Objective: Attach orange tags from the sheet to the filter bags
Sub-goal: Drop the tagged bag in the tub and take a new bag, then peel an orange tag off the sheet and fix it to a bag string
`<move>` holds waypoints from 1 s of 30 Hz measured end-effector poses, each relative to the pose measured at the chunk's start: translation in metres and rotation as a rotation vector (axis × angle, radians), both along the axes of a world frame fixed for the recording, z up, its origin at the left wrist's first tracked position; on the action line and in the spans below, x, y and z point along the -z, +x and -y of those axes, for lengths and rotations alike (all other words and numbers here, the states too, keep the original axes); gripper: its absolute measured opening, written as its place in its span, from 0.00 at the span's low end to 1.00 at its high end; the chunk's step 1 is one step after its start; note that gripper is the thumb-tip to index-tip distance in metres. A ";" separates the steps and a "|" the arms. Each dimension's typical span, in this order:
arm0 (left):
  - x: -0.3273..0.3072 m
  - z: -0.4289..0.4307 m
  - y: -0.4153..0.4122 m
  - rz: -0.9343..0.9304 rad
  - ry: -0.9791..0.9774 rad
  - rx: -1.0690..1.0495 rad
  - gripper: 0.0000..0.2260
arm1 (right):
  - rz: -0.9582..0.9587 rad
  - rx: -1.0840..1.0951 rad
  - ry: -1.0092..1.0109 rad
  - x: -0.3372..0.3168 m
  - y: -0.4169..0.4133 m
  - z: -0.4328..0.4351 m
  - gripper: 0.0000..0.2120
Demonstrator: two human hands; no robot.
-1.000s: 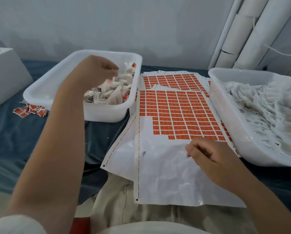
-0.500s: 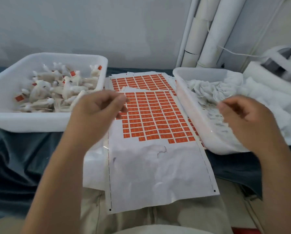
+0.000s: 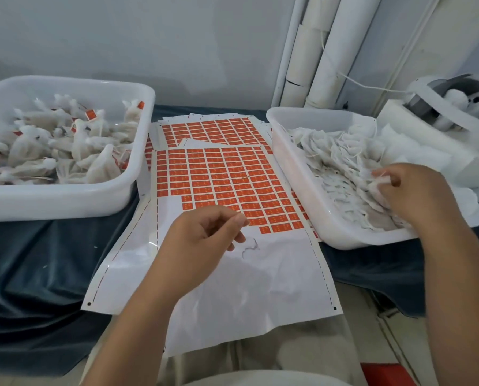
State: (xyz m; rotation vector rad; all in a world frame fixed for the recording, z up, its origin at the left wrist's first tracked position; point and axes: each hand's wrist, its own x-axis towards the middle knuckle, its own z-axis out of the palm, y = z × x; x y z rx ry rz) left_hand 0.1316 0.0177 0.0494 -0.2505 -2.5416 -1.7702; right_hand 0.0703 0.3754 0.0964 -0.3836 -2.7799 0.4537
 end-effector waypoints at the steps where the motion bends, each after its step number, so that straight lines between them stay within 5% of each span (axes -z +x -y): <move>1: 0.000 -0.001 0.000 0.004 0.002 -0.001 0.12 | -0.016 -0.011 -0.015 0.000 0.002 -0.001 0.21; 5: 0.001 -0.002 0.002 0.014 -0.012 0.005 0.08 | -0.089 -0.003 -0.163 -0.005 0.005 0.002 0.27; 12: -0.005 -0.009 0.009 -0.029 0.014 0.003 0.09 | -0.486 -0.122 -0.336 -0.031 0.038 0.046 0.25; 16: -0.009 -0.017 0.019 -0.146 0.001 -0.031 0.11 | -0.349 -0.311 -0.474 -0.035 0.063 0.092 0.20; 23: -0.011 -0.032 0.036 -0.299 -0.240 0.037 0.34 | 0.028 -0.641 -0.748 -0.005 0.073 0.151 0.19; 30: -0.005 -0.035 0.032 -0.321 -0.397 0.028 0.28 | 0.056 -0.626 -0.976 0.014 0.068 0.162 0.14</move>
